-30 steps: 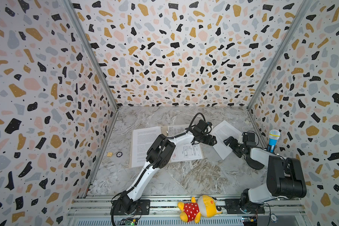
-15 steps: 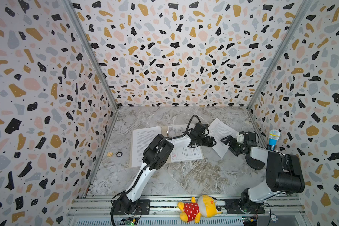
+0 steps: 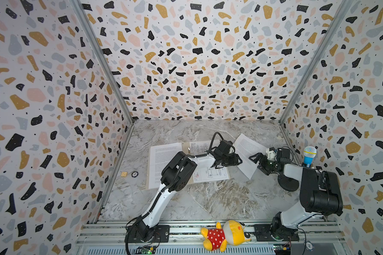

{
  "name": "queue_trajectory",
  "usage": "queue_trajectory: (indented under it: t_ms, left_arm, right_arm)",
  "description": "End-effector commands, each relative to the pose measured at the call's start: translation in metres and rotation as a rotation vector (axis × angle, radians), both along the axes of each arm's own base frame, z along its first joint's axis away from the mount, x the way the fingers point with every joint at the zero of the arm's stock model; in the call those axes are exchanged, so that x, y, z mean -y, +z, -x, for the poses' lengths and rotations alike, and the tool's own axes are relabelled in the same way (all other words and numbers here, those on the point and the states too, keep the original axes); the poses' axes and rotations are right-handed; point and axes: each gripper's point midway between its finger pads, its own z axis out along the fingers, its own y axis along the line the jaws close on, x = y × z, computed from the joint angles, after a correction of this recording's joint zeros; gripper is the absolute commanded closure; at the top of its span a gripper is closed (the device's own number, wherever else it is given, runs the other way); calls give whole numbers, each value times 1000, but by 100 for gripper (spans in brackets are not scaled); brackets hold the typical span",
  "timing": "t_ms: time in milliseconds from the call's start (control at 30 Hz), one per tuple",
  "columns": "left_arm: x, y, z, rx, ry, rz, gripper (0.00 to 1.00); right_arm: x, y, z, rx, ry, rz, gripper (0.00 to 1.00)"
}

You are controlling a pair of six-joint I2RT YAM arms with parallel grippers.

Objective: Put the files into the folder
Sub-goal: 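Lift the text sheet upright with both grippers holding its edge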

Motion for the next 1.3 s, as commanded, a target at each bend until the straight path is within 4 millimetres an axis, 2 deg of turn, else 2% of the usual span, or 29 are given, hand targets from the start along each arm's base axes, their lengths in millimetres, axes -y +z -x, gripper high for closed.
queue_trajectory:
  t_ms: [0,233,367,467,600,700,800,867,1067,1267]
  left_arm:
    - [4,28,-5,7,27,79,43]
    - [-4,44,-17,-24,83,140,47]
    - [-5,42,-17,-34,83,147,48]
    - [-3,41,-16,-45,85,166,53]
    - [4,45,-15,-46,71,205,53]
    - [7,41,-14,-53,59,202,56]
    - [9,37,-12,-65,55,202,63]
    - [9,39,-11,-64,55,205,64]
    - [2,52,-18,-43,81,213,70]
    - [-3,66,-25,-44,108,243,70]
  right_arm:
    - [9,-39,37,-221,-35,31,1]
    - [10,-39,51,-252,-68,-5,1]
    - [3,-38,55,-250,-59,-54,1]
    - [5,-37,57,-247,-57,-38,1]
    - [2,-39,55,-243,-37,-49,1]
    - [3,-42,54,-252,-32,-45,2]
    - [3,-41,52,-243,-31,-42,2]
    - [4,-40,51,-241,-34,-40,2]
    - [5,-38,52,-241,-37,-44,1]
    - [12,-30,54,-224,-48,-56,1]
